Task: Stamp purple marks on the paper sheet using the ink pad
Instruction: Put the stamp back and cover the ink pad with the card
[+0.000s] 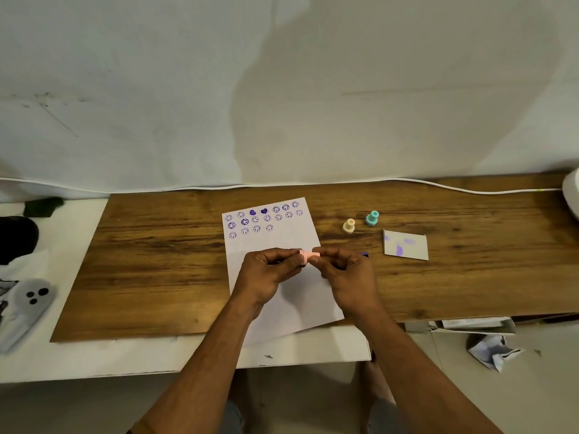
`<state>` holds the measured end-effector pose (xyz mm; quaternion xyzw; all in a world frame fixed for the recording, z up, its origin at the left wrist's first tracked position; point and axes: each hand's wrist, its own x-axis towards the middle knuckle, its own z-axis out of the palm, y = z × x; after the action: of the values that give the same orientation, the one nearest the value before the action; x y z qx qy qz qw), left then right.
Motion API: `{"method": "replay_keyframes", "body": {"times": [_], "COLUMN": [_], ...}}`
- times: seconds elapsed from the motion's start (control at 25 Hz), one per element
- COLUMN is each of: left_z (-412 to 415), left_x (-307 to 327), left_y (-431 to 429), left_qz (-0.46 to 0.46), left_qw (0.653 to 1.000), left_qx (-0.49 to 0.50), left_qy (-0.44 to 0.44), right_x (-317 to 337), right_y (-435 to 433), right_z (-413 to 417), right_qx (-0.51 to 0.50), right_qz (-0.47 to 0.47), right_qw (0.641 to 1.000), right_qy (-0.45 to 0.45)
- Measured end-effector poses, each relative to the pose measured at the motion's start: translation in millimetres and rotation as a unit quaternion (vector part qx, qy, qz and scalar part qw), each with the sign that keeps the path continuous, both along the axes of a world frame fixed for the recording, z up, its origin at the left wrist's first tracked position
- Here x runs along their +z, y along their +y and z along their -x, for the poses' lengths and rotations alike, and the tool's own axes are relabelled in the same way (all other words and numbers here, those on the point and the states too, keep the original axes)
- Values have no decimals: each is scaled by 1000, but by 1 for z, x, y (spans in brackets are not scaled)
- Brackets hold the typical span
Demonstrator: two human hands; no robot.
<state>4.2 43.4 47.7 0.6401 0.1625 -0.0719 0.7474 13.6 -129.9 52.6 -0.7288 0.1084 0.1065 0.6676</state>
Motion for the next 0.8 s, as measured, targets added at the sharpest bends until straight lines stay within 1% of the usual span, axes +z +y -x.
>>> {"method": "replay_keyframes", "body": {"times": [0.08, 0.16, 0.24, 0.28, 0.32, 0.36, 0.4, 0.52, 0.6, 0.72, 0.8], "left_z": [0, 0, -1, -1, -1, -2, -2, -5, -6, -3, -1], "left_x": [2, 3, 3, 1, 0, -2, -3, -10, -14, -16, -17], "left_y": [-5, -9, -9, -7, -7, -8, -10, -19, -22, -22, -24], "left_qz": [39, 116, 205, 231, 236, 220, 185, 17, -80, -183, -256], "left_qw": [999, 992, 976, 970, 968, 972, 979, 996, 994, 982, 966], "left_qx": [8, 10, 6, 6, 7, 11, 17, 36, 43, 25, -5], "left_qy": [10, 42, 68, 75, 81, 85, 88, 78, 67, 43, 23], "right_x": [3, 6, 6, 5, 3, 1, -2, -10, -16, -21, -25], "right_y": [-1, -5, -15, -21, -26, -30, -32, -34, -34, -32, -31], "right_z": [-2, -6, -13, -17, -20, -22, -24, -26, -28, -32, -35], "right_qx": [-16, -57, -104, -115, -117, -112, -102, -70, -51, -41, -27], "right_qz": [6, 25, 85, 119, 150, 178, 206, 312, 374, 406, 431], "right_qw": [1000, 998, 990, 984, 979, 974, 969, 945, 923, 908, 895], "right_qy": [-7, -29, -51, -64, -77, -85, -86, -65, -69, -97, -114]}}
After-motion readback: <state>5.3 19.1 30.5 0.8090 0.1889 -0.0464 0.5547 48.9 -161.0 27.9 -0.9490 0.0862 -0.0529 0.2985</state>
